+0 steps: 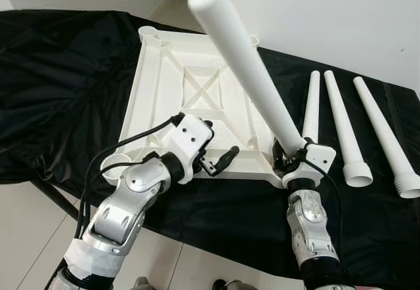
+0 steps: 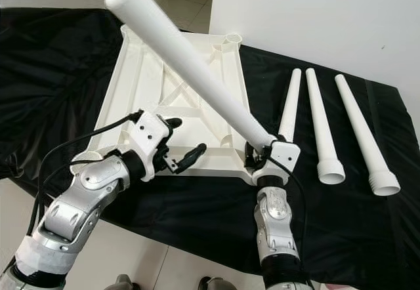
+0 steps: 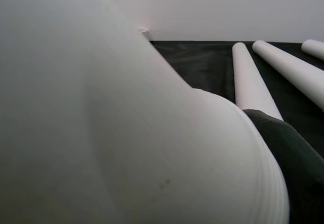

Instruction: Building children table

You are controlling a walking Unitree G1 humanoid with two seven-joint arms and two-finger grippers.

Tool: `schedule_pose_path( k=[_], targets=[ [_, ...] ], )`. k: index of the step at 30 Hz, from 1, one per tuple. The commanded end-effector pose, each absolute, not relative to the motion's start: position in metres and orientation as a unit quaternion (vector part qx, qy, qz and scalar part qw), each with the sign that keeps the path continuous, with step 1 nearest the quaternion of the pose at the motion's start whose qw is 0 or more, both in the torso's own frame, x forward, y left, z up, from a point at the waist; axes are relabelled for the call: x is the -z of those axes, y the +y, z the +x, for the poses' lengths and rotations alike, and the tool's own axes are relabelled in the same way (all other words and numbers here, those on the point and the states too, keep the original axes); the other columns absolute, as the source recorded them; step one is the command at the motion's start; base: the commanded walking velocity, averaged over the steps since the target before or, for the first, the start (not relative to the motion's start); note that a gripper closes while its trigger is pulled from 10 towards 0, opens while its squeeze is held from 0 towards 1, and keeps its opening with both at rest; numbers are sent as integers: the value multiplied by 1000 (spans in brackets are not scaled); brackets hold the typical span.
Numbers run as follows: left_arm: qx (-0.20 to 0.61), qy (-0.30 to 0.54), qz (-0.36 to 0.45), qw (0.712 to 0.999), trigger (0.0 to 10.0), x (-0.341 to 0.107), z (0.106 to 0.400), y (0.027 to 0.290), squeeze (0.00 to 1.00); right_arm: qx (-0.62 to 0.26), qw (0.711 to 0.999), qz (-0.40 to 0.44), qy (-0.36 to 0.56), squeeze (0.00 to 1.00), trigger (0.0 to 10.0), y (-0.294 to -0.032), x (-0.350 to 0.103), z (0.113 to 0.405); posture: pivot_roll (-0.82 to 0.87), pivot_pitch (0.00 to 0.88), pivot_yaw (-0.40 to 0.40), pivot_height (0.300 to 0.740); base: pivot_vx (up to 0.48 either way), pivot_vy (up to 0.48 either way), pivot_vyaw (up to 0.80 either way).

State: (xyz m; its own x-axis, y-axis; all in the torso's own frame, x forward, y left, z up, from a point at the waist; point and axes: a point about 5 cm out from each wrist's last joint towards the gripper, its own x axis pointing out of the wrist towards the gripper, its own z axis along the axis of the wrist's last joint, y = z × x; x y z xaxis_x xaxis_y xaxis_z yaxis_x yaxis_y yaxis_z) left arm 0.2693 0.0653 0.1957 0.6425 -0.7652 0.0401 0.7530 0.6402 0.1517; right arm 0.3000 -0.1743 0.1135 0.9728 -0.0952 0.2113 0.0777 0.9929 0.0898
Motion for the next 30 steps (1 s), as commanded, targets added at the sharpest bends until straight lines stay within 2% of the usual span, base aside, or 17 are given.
schedule_pose_path(
  k=[1,2,6,8,10,16,18,19,20,30],
  targets=[
    [454,-52,44,888,10000,-199,263,62,0,47,997,47,-49,0,10000,-177,-90,295,81,88,-54,740,0,0,0],
    [465,-51,14,883,10000,-203,262,60,0,44,997,45,-49,0,10000,-177,-90,296,82,88,-56,740,0,0,0],
    [479,-56,-6,876,10000,-208,261,58,0,40,997,45,-46,0,10000,-177,-90,296,83,88,-58,740,0,0,0],
    [495,-71,-49,865,10000,-222,263,54,0,31,998,46,-43,0,10000,-176,-90,298,85,86,-67,740,0,0,0],
    [495,-71,-49,865,10000,-222,263,54,0,31,998,46,-43,0,10000,-176,-90,298,85,86,-67,740,0,0,0],
    [517,-127,-128,837,10000,-260,271,51,0,26,997,68,-29,0,10000,-170,-89,303,85,80,-71,740,0,0,0],
    [530,-147,-163,819,10000,-273,270,49,0,19,997,77,-27,0,10000,-166,-89,304,84,77,-69,740,0,0,0],
    [530,-147,-163,819,10000,-273,270,49,0,19,997,77,-27,0,10000,-166,-89,304,84,77,-69,740,0,0,0],
    [544,-159,-171,806,10000,-279,268,45,0,23,996,84,-26,0,10000,-164,-90,305,84,72,-67,740,0,0,0],
    [578,-139,-155,789,10000,-273,261,40,0,29,994,100,-26,0,10000,-163,-91,309,85,69,-59,740,0,0,0]
  ],
)
